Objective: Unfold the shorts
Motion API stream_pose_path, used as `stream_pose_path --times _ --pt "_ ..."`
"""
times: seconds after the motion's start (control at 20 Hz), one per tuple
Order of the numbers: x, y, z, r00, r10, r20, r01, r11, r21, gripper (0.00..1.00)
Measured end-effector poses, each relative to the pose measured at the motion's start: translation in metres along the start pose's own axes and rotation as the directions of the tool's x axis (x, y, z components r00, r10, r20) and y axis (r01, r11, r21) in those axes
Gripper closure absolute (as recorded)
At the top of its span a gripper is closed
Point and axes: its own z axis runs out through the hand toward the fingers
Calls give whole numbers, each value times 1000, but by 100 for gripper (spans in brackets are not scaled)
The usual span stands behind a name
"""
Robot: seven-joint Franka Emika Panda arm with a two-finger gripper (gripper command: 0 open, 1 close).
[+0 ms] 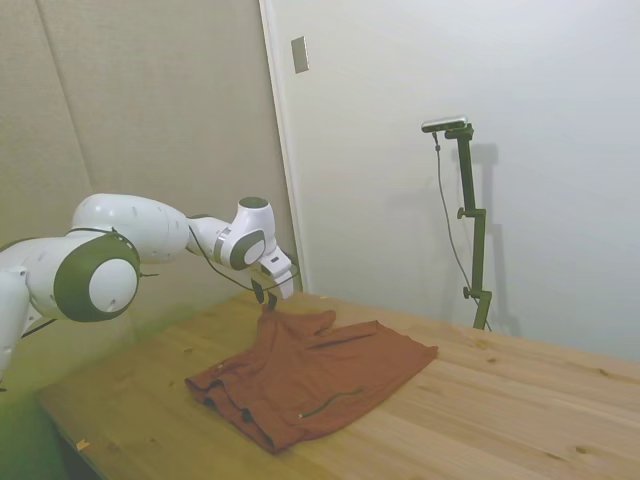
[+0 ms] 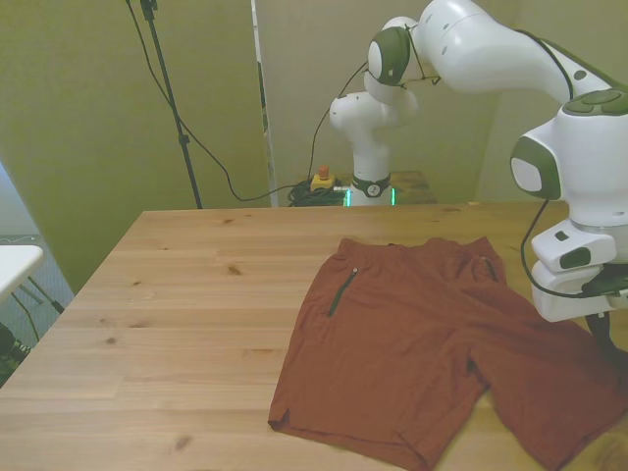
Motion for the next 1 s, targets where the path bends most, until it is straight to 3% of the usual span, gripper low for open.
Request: stream_pose_path --times 0.2,0.4,0.65,1.0 --pt "6 17 -33 994 -51 -98 46 997 -59 0" --pt "-10 42 -88 984 -100 -149 85 991 -104 0" --pt "-37 96 -149 980 -125 -154 99 981 -168 0" --pt "-99 187 -197 966 -228 -125 199 957 -213 0"
